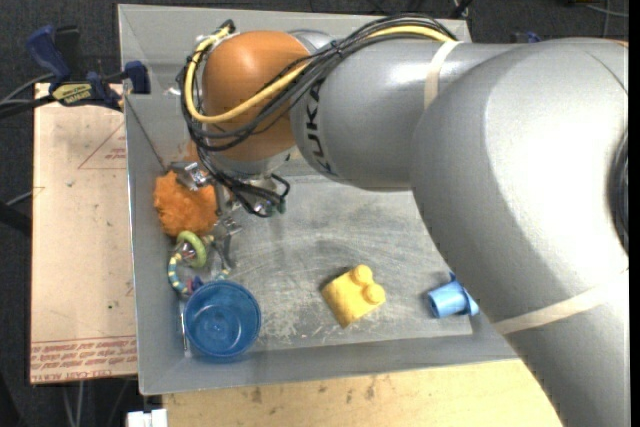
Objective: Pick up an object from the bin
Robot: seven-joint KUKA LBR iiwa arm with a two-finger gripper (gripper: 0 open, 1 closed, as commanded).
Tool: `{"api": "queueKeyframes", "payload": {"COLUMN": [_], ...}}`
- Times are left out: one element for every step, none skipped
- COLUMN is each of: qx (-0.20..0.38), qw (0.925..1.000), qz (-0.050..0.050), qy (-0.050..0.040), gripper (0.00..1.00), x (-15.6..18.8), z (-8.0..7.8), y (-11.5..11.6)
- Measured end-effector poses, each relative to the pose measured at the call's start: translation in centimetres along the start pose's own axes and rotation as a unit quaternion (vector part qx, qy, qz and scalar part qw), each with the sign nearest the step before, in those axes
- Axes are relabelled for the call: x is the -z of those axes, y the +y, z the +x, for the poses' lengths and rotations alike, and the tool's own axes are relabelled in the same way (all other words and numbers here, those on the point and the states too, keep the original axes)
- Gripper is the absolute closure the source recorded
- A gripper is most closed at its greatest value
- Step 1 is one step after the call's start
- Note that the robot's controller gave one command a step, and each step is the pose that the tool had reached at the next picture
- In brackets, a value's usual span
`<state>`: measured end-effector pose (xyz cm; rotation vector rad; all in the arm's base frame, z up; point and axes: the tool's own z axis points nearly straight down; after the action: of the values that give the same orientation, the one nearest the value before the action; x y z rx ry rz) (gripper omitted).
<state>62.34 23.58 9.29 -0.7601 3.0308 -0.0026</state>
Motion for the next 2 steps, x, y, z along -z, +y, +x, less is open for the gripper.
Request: {"api": "queueKeyframes", "payload": {"qx": [0.147, 0.147], "qw": [0.9890, 0.9890], "qz": [0.002, 0.002], "qy": [-0.0069, -0.0068], "gripper": [1.00, 1.00], "x": [-1.15, -1.16], "z": [-0.54, -0.54], "y": [1.54, 1.54]}}
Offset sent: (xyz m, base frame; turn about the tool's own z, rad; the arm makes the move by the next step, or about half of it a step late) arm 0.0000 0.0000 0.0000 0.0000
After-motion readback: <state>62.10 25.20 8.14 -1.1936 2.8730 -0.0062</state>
